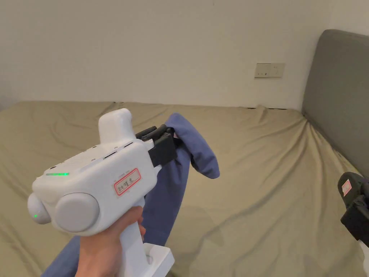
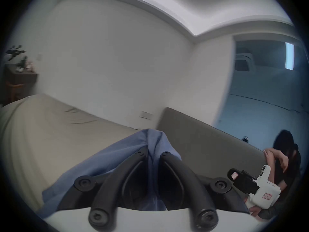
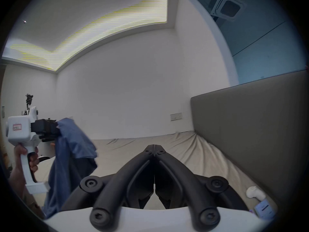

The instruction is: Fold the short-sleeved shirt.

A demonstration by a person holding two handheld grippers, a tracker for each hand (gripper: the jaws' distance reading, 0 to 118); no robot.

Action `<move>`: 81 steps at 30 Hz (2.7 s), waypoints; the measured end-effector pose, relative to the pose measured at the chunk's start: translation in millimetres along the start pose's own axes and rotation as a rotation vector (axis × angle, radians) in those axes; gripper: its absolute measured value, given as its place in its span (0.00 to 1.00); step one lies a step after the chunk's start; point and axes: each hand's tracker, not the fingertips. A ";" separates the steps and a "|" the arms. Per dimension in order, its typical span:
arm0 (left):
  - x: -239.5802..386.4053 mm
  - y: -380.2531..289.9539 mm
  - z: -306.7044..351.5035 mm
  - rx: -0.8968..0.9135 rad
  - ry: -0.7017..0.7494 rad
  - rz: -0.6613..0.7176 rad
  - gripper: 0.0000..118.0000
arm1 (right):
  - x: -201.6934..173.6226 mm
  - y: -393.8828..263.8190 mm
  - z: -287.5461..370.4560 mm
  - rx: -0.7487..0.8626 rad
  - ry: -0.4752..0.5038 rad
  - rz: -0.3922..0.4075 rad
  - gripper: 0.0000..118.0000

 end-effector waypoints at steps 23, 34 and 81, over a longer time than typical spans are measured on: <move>85.7 -162.2 -91.4 -0.451 -0.048 -0.016 0.84 | 69.1 -7.7 33.6 -0.039 -0.152 0.015 0.02; -35.8 -76.9 180.8 -0.040 0.597 -0.079 0.09 | 22.1 -27.3 35.4 -0.039 -0.016 -0.021 0.02; -58.8 -261.2 105.9 -0.980 0.483 -0.013 0.09 | 129.7 -210.3 -92.5 -1.097 0.024 0.179 1.00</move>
